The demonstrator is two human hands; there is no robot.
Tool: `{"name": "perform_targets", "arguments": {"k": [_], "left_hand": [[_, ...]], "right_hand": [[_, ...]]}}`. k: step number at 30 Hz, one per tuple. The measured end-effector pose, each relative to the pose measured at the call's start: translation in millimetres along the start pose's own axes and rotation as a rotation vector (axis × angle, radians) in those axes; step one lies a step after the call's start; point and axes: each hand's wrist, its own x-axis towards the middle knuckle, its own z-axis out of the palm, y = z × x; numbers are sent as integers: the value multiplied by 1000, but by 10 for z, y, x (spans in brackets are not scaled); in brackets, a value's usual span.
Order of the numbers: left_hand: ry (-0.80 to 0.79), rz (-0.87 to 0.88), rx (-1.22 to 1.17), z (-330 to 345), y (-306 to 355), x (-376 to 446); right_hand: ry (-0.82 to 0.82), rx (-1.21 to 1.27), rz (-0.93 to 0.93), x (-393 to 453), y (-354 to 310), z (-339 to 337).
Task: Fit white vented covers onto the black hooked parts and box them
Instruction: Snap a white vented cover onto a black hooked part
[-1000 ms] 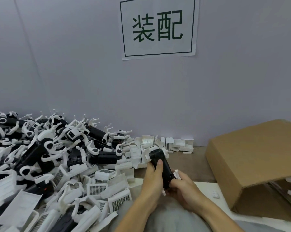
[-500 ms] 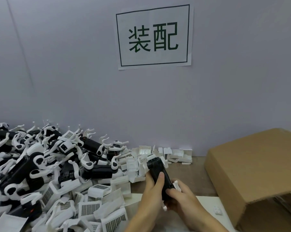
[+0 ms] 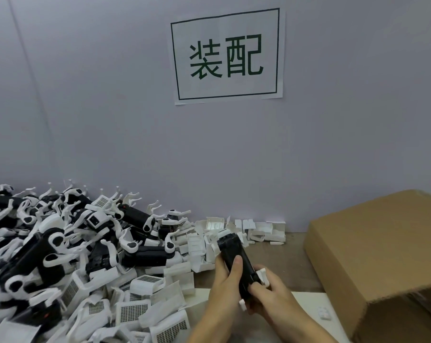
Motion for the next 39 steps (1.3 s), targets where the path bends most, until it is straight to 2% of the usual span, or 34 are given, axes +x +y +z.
{"name": "perform_targets", "arguments": {"k": [5, 12, 17, 22, 25, 30, 39], "left_hand": [[-27, 6, -14, -9, -26, 12], [17, 8, -5, -6, -24, 13], [38, 4, -2, -2, -24, 17], [7, -2, 7, 2, -2, -17], [21, 14, 21, -1, -6, -9], [23, 3, 23, 4, -3, -10], [18, -43, -72, 0, 20, -9]], "right_hand": [[-9, 90, 28, -8, -24, 27], [1, 160, 56, 14, -41, 59], [-22, 143, 58, -22, -51, 61], [28, 124, 45, -4, -31, 38], [-29, 193, 58, -14, -47, 51], [-54, 154, 58, -15, -39, 49], [-35, 143, 49, -21, -31, 42]]}}
